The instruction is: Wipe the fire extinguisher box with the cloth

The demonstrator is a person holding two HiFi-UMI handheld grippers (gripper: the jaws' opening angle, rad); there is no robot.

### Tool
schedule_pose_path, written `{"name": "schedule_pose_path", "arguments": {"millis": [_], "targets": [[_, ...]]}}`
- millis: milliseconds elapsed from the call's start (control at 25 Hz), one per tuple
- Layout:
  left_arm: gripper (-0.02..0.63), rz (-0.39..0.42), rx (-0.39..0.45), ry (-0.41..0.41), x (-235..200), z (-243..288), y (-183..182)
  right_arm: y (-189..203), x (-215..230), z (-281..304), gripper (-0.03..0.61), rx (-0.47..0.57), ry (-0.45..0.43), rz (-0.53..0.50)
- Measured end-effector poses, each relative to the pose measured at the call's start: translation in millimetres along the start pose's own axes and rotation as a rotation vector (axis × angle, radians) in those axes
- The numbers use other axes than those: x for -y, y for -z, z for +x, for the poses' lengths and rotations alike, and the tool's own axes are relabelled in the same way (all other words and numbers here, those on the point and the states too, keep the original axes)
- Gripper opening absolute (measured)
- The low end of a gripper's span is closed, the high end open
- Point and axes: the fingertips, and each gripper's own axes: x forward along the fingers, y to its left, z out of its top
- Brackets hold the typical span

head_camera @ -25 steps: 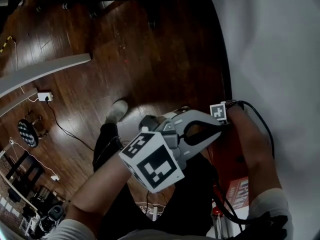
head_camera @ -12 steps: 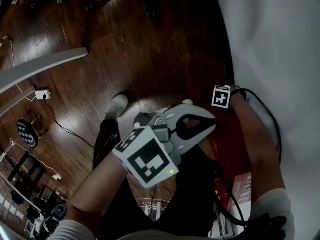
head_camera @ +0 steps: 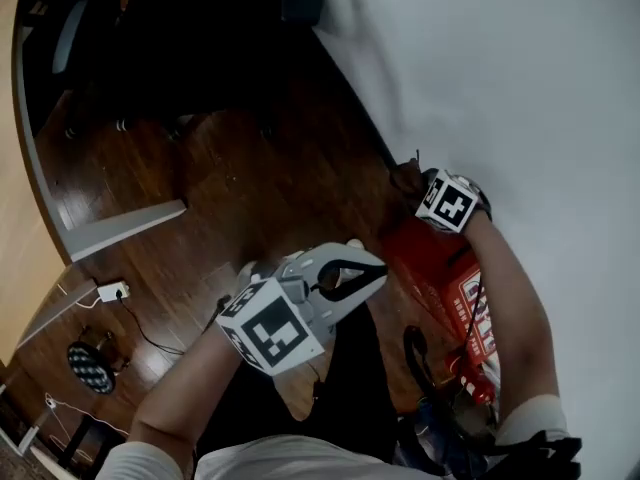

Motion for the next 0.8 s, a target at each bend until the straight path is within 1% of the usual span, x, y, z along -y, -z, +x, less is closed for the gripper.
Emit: {"name": "schedule_pose_path", "arguments": {"millis": [120,240,280,360,400,480,640,720,800], "targets": [[0.000,0.076,-0.024,0.124,29,-30,-29,-6,-40,-99,0.052,0.155,0.158,0.193],[0.000,0.146,-0.053,0.213,63,-56,-59,-1,-105,-190,0.052,0.375,0.312,0.409],[0.000,0.152,-0.057,0.244,73,-64,-69,4,-133,-215,0.052,0.449,0.361,0.488],[0.000,0.140,-0.063,0.314,95,-80,-86,20,-197,-256,0.052,0.576,0.461,0.664],[0.000,0.138,-0.068,0.342,107,-87,-92,29,-230,-271,0.052,0.625,0.508,0.746],[0.000,0.171,-0.087,0.372,132,-98,-100,44,-298,-294,0.052,0.695,0.585,0.874],[0.000,0.263,-0.137,0.393,202,-124,-98,66,-437,-318,0.052,0.782,0.707,1.036],[0.000,0.291,-0.137,0.400,240,-138,-96,73,-502,-321,0.052,0.822,0.760,1.084],[0.000,0.315,-0.142,0.408,279,-155,-93,68,-563,-318,0.052,0.873,0.793,1.104]]}}
